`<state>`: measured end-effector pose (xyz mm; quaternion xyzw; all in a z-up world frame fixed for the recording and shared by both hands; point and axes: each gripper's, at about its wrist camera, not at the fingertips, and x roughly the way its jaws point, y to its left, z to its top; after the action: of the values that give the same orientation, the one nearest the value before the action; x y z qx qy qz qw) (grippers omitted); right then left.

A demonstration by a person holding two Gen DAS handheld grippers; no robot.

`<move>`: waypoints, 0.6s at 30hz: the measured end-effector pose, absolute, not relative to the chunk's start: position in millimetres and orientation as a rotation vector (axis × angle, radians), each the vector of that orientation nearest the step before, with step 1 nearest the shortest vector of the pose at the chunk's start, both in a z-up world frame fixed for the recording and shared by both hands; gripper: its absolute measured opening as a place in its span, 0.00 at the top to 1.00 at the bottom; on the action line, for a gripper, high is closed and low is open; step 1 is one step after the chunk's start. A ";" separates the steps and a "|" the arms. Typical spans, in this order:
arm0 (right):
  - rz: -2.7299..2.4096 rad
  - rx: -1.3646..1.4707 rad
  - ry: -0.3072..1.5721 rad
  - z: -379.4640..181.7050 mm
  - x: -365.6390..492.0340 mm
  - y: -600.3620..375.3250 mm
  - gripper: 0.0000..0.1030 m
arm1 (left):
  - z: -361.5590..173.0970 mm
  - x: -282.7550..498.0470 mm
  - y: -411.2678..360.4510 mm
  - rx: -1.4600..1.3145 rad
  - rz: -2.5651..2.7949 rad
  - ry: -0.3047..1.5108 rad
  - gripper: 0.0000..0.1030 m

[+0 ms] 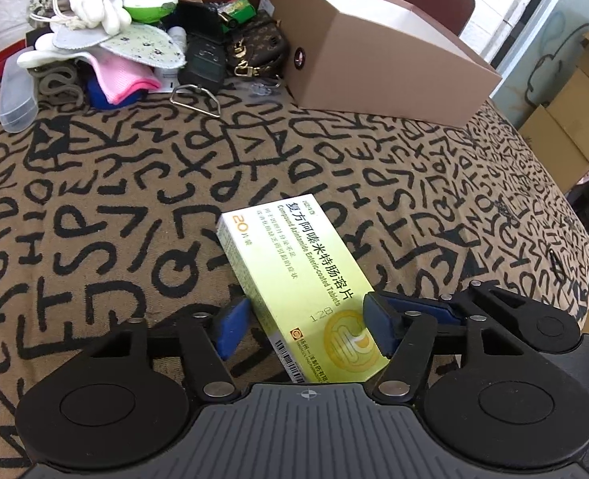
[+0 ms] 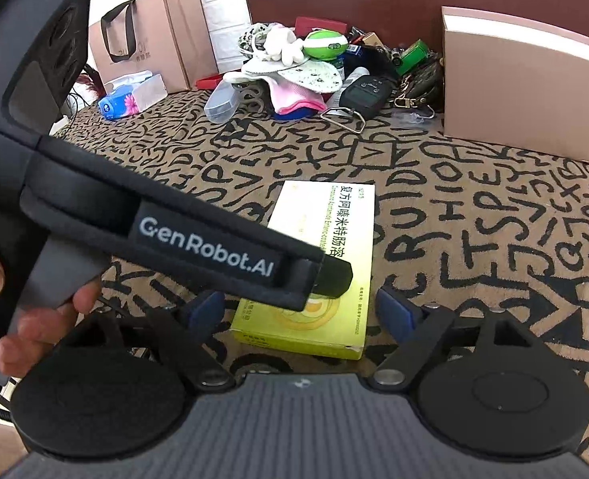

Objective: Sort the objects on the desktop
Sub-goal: 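Pull the medicine box out of the pile and lift it with the left gripper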

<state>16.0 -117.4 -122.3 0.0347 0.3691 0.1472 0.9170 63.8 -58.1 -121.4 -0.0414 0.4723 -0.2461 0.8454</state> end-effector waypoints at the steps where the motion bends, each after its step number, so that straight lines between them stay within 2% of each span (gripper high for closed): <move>1: 0.304 0.080 0.764 -122.4 16.9 -118.4 0.17 | -121.6 64.5 -57.3 -0.092 -0.521 0.998 0.36; 4: 0.309 0.082 0.773 -122.5 20.3 -119.2 0.17 | -123.2 65.6 -55.8 -0.103 -0.528 1.000 0.30; 7: 0.304 0.072 0.783 -124.7 22.9 -118.3 0.17 | -123.2 65.4 -56.3 -0.088 -0.535 0.996 0.38; 12: 0.337 0.148 0.791 -123.4 23.7 -128.5 0.15 | -122.7 66.0 -58.4 -0.076 -0.537 1.007 0.38; 16: 0.321 0.142 0.798 -123.5 26.7 -130.7 0.24 | -122.0 68.0 -65.6 -0.050 -0.538 1.009 0.40; 18: 0.307 0.143 0.803 -122.8 29.1 -129.7 0.25 | -117.7 67.4 -67.2 -0.042 -0.525 1.003 0.43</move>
<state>29.1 -129.7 -122.8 0.0694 0.3890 0.1485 0.9065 67.4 -67.2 -117.7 -0.0199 0.4750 -0.2485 0.8439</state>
